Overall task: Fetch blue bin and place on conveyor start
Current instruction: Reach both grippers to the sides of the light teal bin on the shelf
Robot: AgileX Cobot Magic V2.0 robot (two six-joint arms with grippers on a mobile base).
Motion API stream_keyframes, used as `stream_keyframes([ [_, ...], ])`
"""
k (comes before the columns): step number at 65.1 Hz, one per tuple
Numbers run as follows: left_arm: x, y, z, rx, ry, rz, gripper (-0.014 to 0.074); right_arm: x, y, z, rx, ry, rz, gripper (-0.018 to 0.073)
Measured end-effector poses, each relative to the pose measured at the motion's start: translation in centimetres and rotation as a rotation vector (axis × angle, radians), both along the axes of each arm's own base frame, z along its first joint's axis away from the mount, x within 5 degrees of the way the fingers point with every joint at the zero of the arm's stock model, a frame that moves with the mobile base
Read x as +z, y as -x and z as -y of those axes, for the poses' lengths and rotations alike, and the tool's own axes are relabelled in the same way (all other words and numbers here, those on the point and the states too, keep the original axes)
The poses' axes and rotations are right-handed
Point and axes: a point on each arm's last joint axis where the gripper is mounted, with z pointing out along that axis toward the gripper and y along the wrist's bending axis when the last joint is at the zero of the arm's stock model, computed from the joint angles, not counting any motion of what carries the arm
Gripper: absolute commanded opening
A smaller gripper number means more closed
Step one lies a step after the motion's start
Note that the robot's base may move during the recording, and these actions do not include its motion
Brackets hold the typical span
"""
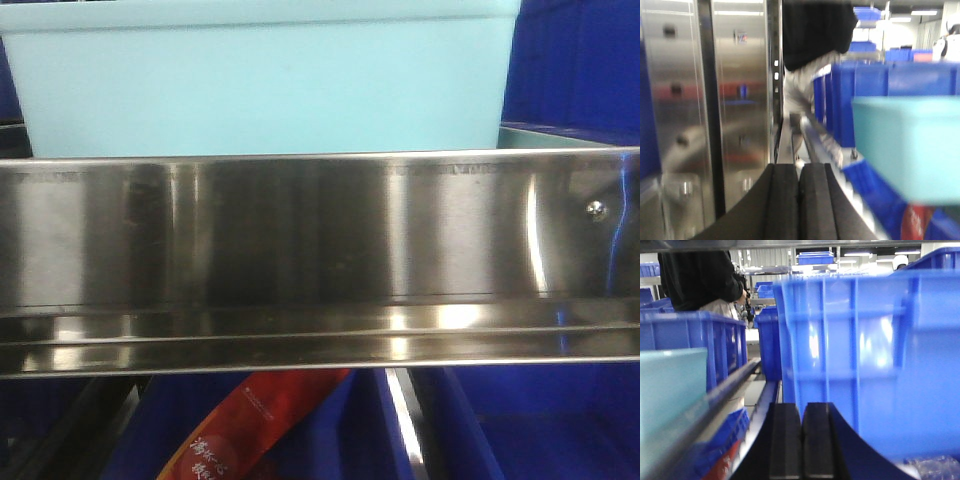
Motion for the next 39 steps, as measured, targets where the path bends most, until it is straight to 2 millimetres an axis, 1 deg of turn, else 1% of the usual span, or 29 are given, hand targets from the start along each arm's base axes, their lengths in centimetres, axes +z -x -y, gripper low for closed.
stream_keyframes([
  [3, 1.6, 0.4, 0.0, 0.000, 0.000, 0.019, -0.0095, 2.1, 0.6, -0.1, 0.006, 0.000, 0.021, -0.0134],
  [6, 3.1, 0.9, 0.0, 0.000, 0.000, 0.032, -0.0062, 3.8, 1.3, -0.3, 0.013, 0.002, 0.021, -0.0083],
  [7, 3.6, 1.1, 0.0, 0.000, 0.000, 0.037, -0.0048, 4.5, 1.5, -0.4, 0.015, 0.004, 0.027, -0.0050],
  [8, 4.1, 1.2, 0.0, 0.000, 0.000, 0.041, -0.0031, 5.1, 1.8, -0.4, 0.017, 0.003, 0.032, -0.0038],
  [9, 4.9, 1.5, 0.0, 0.000, 0.000, 0.043, -0.0003, 6.1, 2.2, -0.5, 0.019, 0.006, 0.046, 0.0002],
  [12, 6.4, 1.9, 0.0, 0.000, 0.000, 0.043, 0.0076, 8.0, 2.7, -0.6, 0.025, 0.006, 0.042, 0.0113],
  [15, 8.0, 2.2, 0.0, 0.000, 0.000, 0.033, 0.0157, 9.2, 2.9, -0.7, 0.031, 0.002, 0.024, 0.0214],
  [16, 8.3, 2.1, 0.0, 0.000, 0.000, 0.021, 0.0185, 9.6, 2.9, -0.7, 0.032, 0.002, 0.019, 0.0263],
  [19, 9.8, 2.2, 0.0, 0.000, 0.000, 0.017, 0.0300, 10.7, 2.8, -0.7, 0.035, 0.000, -0.001, 0.0370],
  [22, 10.7, 2.1, 0.0, 0.000, 0.000, 0.011, 0.0387, 11.5, 2.4, -0.7, 0.036, -0.002, -0.017, 0.0447],
  [25, 11.4, 1.7, 0.0, 0.000, 0.000, -0.002, 0.0448, 11.8, 1.8, -0.6, 0.037, -0.007, -0.050, 0.0508],
  [27, 11.8, 1.5, 0.0, 0.000, 0.000, -0.007, 0.0476, 11.8, 1.4, -0.5, 0.038, -0.009, -0.072, 0.0529],
  [30, 12.3, 1.1, 0.0, 0.000, 0.000, -0.025, 0.0501, 12.1, 0.7, -0.5, 0.040, -0.015, -0.099, 0.0531],
  [34, 12.8, 0.5, 0.0, 0.000, 0.000, -0.058, 0.0495, 12.5, 0.1, -0.4, 0.047, -0.021, -0.133, 0.0522],
  [39, 13.8, -0.1, 0.0, 0.001, -0.009, -0.116, 0.0493, 13.7, -0.6, -0.6, 0.076, 0.018, -0.164, 0.0502],
])
